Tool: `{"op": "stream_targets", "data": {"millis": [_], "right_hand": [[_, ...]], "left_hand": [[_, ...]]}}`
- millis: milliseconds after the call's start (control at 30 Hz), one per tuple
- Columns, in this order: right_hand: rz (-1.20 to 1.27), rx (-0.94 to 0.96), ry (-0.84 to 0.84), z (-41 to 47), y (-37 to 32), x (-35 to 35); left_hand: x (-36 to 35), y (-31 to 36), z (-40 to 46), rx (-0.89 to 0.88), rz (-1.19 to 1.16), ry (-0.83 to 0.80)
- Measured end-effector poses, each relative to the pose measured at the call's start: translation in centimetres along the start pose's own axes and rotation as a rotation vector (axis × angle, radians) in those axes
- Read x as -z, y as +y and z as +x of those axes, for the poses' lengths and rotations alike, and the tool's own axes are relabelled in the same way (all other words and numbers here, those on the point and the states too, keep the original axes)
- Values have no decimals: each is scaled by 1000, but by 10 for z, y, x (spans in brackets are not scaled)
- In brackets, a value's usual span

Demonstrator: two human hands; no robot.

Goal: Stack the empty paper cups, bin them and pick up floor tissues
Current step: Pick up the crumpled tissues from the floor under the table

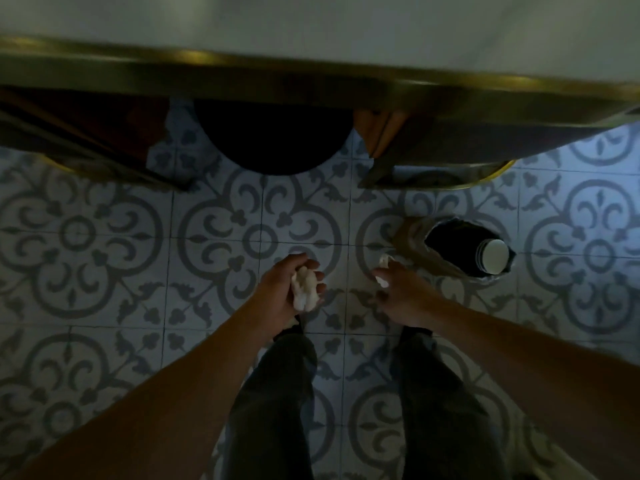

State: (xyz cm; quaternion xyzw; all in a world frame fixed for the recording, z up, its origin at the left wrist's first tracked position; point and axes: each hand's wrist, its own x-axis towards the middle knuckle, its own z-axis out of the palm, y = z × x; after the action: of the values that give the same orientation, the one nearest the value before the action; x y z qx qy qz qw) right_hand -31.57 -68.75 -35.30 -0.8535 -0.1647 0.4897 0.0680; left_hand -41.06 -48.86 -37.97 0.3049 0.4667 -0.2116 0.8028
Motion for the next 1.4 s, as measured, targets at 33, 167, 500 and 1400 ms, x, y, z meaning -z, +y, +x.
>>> {"op": "stream_targets", "data": {"millis": [33, 167, 500, 1400], "right_hand": [[12, -5, -6, -2, 10, 5], [63, -18, 18, -10, 63, 21], [333, -127, 160, -18, 222, 37], [448, -167, 45, 10, 382, -4]], "left_hand": [[-11, -2, 2, 8, 7, -7], [-68, -19, 17, 48, 48, 30], [-229, -83, 80, 198, 126, 19], [-364, -161, 209, 222, 400, 122]]}}
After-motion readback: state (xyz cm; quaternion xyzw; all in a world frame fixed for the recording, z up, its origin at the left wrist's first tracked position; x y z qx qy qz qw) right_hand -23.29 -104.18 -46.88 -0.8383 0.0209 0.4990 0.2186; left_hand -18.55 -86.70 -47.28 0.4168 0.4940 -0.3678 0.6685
